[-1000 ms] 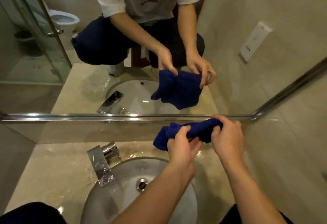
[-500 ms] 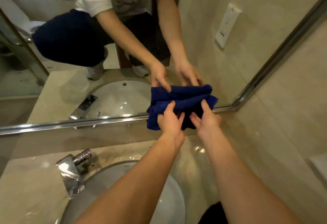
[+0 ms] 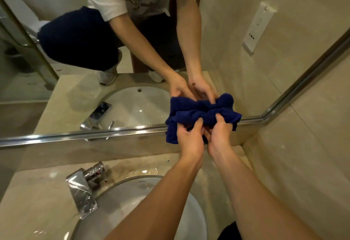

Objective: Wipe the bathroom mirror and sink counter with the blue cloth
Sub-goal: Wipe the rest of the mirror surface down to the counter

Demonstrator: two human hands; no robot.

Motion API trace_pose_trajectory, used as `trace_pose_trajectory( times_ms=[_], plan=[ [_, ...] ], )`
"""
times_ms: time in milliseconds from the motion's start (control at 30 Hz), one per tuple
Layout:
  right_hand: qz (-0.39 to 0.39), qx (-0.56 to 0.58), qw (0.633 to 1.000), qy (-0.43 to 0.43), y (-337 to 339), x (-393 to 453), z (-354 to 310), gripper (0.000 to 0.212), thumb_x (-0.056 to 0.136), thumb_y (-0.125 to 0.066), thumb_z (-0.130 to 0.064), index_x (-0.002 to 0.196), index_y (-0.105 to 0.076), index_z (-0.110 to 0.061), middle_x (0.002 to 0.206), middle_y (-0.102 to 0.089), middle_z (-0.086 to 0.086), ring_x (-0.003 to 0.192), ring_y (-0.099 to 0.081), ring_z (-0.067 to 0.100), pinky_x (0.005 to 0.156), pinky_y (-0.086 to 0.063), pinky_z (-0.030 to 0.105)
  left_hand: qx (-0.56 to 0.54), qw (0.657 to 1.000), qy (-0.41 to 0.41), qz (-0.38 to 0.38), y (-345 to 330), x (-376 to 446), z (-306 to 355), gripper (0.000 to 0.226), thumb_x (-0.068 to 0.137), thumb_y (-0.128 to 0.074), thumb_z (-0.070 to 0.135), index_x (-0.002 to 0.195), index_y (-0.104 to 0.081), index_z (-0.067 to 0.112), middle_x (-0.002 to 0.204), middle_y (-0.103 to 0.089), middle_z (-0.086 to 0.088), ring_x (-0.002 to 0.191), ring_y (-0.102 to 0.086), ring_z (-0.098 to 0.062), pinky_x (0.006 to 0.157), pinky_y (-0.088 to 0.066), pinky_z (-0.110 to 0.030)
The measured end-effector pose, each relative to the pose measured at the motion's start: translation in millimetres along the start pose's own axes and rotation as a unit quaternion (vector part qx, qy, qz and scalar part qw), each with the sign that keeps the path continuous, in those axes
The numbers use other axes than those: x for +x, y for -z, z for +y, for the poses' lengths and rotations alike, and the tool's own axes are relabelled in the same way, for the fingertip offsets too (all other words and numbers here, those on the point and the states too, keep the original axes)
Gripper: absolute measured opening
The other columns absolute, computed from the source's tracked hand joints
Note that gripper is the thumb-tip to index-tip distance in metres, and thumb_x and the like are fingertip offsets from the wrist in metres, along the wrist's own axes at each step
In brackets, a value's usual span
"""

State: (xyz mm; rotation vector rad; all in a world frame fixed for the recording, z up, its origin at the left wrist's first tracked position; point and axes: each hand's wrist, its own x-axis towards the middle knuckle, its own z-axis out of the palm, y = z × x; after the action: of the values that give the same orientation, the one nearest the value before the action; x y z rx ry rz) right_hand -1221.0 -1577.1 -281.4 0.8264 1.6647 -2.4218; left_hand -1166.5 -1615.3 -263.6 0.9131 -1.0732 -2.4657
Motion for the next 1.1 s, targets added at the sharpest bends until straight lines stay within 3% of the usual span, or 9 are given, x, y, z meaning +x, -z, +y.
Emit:
trace_pose_trajectory(
  times_ms=[167, 367, 500, 600, 700, 767, 967, 1100],
  plan=[
    [-0.030, -0.003, 0.999, -0.020, -24, -20, 22, 0.040, 0.094, -0.048, -0.023, 0.133, -0.048, -0.018, 0.118, -0.066, 0.013, 0.100, -0.067, 0.031, 0.069, -0.058, 0.037, -0.040, 0.999, -0.018, 0.019, 37, 9, 21, 0.041, 0.094, -0.063, 0.005, 0.133, -0.054, 0.014, 0.120, -0.068, -0.007, 0.105, -0.069, -0.015, 0.087, -0.057, -0.025],
    [-0.153, -0.056, 0.983, -0.090, -78, -85, 68, 0.032, 0.092, -0.046, -0.012, 0.123, -0.055, -0.011, 0.111, -0.069, 0.014, 0.099, -0.068, 0.028, 0.068, -0.058, 0.034, -0.031, 0.991, -0.104, 0.080, 132, 22, 79, 0.030, 0.096, -0.060, 0.006, 0.123, -0.057, 0.019, 0.122, -0.065, -0.007, 0.114, -0.065, -0.019, 0.085, -0.056, -0.027],
    [-0.199, -0.112, 0.967, -0.118, -89, -98, 69, 0.021, 0.093, -0.049, -0.009, 0.112, -0.059, -0.011, 0.102, -0.071, 0.012, 0.096, -0.069, 0.029, 0.083, -0.056, 0.040, -0.015, 0.988, -0.119, 0.094, 152, 21, 93, 0.025, 0.097, -0.059, 0.008, 0.116, -0.058, 0.024, 0.118, -0.066, -0.005, 0.111, -0.066, -0.016, 0.092, -0.055, -0.031],
    [-0.160, -0.140, 0.973, -0.087, -76, -83, 51, 0.018, 0.091, -0.051, -0.010, 0.106, -0.061, -0.012, 0.093, -0.071, 0.010, 0.086, -0.069, 0.026, 0.076, -0.055, 0.038, -0.031, 0.990, -0.108, 0.082, 128, 19, 79, 0.024, 0.097, -0.058, 0.006, 0.116, -0.059, 0.021, 0.107, -0.069, 0.000, 0.097, -0.070, -0.006, 0.088, -0.057, -0.027],
    [-0.084, -0.094, 0.990, -0.064, -63, -64, 32, 0.022, 0.088, -0.049, -0.011, 0.106, -0.061, -0.011, 0.092, -0.069, 0.011, 0.075, -0.066, 0.024, 0.051, -0.053, 0.024, -0.026, 0.995, -0.075, 0.057, 98, 19, 61, 0.031, 0.095, -0.061, 0.004, 0.126, -0.057, 0.007, 0.097, -0.070, 0.004, 0.085, -0.071, 0.000, 0.080, -0.057, -0.022],
    [-0.063, -0.069, 0.994, -0.048, -58, -58, 31, 0.026, 0.087, -0.049, -0.012, 0.110, -0.061, -0.009, 0.095, -0.069, 0.013, 0.075, -0.066, 0.026, 0.045, -0.050, 0.021, -0.014, 0.996, -0.071, 0.057, 90, 19, 53, 0.034, 0.094, -0.063, 0.006, 0.127, -0.056, 0.006, 0.096, -0.070, 0.004, 0.083, -0.071, 0.001, 0.082, -0.057, -0.024],
    [-0.065, -0.068, 0.996, 0.010, -80, -81, 63, 0.019, 0.083, -0.053, -0.017, 0.099, -0.063, -0.017, 0.099, -0.073, 0.010, 0.090, -0.070, 0.029, 0.070, -0.056, 0.038, 0.034, 0.990, -0.112, 0.074, 124, 24, 72, 0.028, 0.093, -0.065, 0.011, 0.121, -0.060, 0.016, 0.098, -0.073, 0.007, 0.094, -0.071, -0.006, 0.089, -0.056, -0.031],
    [-0.112, -0.051, 0.992, -0.009, -112, -121, 96, 0.018, 0.089, -0.051, -0.010, 0.098, -0.063, -0.019, 0.096, -0.073, 0.007, 0.086, -0.071, 0.023, 0.071, -0.057, 0.037, 0.069, 0.983, -0.134, 0.100, 175, 28, 108, 0.027, 0.095, -0.064, 0.013, 0.120, -0.058, 0.021, 0.102, -0.071, 0.006, 0.095, -0.070, -0.006, 0.086, -0.055, -0.029]
  ],
)
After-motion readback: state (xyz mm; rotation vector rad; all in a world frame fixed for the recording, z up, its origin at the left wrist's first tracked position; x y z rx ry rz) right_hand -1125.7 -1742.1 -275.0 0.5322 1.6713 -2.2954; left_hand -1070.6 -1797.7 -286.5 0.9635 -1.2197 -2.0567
